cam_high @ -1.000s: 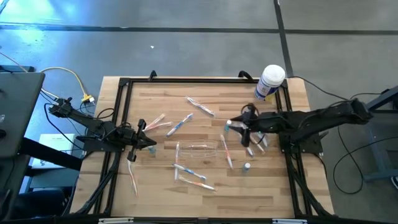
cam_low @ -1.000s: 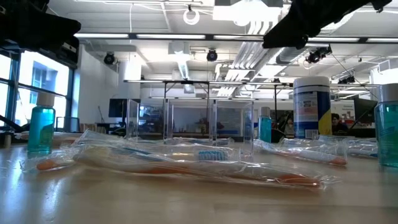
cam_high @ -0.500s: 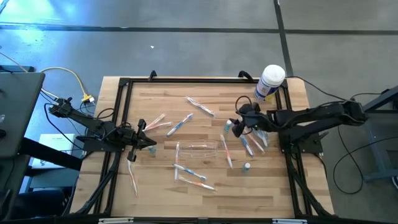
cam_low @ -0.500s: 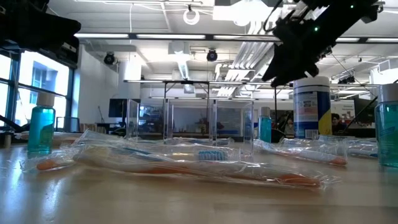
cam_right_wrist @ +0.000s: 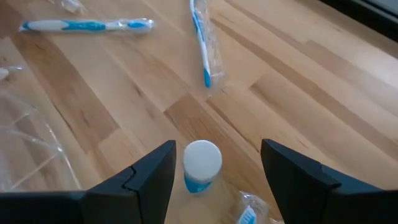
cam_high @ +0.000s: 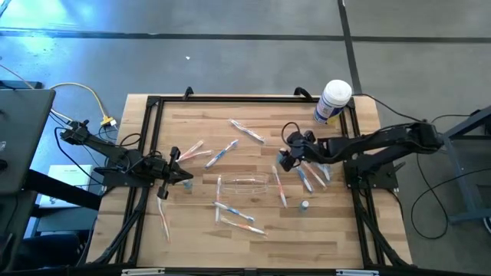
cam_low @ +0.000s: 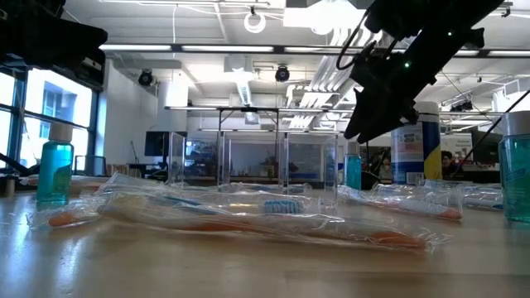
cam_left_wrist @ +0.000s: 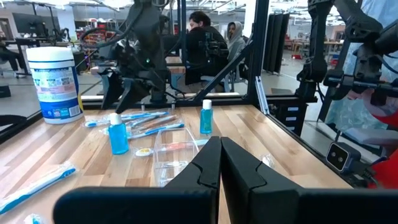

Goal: Pick & Place toothbrushing station
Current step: Put the blue mouthwash bottle into the transparent organizer

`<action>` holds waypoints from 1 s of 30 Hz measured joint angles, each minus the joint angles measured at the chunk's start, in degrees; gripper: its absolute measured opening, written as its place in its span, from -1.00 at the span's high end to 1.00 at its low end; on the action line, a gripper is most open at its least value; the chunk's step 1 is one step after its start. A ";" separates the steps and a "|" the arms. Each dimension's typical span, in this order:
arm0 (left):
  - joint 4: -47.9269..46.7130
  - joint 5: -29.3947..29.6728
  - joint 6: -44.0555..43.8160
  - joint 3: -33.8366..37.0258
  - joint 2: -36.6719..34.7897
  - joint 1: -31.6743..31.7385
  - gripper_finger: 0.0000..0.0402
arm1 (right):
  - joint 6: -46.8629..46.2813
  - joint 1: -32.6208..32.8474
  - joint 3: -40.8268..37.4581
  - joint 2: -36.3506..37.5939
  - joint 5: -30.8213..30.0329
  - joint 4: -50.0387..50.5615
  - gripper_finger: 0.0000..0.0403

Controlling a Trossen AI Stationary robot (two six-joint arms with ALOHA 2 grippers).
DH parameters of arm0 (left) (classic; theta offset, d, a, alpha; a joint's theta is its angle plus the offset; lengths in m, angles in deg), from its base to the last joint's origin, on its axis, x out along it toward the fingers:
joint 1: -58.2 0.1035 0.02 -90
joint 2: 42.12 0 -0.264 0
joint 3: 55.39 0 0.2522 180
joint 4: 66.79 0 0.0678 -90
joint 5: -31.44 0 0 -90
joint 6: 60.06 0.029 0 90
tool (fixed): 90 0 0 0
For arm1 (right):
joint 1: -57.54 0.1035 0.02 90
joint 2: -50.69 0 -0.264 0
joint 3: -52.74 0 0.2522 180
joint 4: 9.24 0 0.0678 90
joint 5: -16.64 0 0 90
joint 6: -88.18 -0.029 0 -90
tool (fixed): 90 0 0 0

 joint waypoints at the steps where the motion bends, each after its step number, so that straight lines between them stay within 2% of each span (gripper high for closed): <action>1: 0.01 0.01 0.00 -0.01 0.01 0.00 0.99 | 0.02 0.00 0.00 -0.54 -0.02 -0.52 -0.13; 9: 0.01 0.01 -0.09 -0.01 0.01 0.00 0.99 | 0.11 0.00 0.00 -3.41 0.00 -2.21 -0.13; 30: -0.01 -0.01 -0.22 -0.02 -0.01 -0.01 0.99 | -0.02 0.00 0.00 -3.49 0.02 -2.19 -0.13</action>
